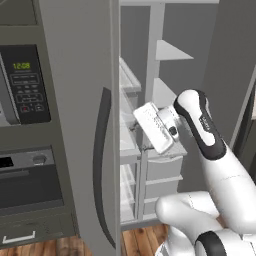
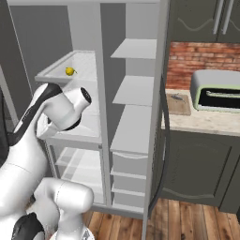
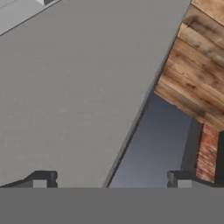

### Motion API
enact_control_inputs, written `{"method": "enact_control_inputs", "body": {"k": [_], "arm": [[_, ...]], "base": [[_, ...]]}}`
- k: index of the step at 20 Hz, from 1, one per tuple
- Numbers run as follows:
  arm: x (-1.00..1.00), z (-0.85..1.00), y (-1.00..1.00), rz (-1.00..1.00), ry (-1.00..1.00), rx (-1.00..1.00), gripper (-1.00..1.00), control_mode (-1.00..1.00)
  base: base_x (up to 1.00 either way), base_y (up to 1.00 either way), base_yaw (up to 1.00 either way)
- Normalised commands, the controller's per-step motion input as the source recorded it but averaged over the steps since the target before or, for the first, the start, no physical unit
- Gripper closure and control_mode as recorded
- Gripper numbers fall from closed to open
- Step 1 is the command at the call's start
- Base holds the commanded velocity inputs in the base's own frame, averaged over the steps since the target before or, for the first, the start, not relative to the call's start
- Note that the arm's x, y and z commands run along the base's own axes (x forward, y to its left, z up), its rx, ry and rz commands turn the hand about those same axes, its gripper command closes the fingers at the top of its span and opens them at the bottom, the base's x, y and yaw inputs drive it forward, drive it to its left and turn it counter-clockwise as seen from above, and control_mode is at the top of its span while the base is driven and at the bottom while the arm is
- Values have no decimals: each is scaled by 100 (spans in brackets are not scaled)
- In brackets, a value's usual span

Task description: Retrieve a lemon from the fridge and place it on the cutting board with the fish.

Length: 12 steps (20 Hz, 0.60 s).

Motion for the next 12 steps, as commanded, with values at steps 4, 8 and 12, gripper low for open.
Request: {"method": "enact_control_inputs", "body": {"k": [4, 8, 12], "arm": [[52, -3, 64, 12, 0, 0, -100, -100], [41, -15, 77, 8, 0, 0, -100, -100], [-2, -23, 88, 1, 1, 0, -100, -100]], "base": [[0, 0, 0], [0, 0, 0], [0, 0, 0]]}}
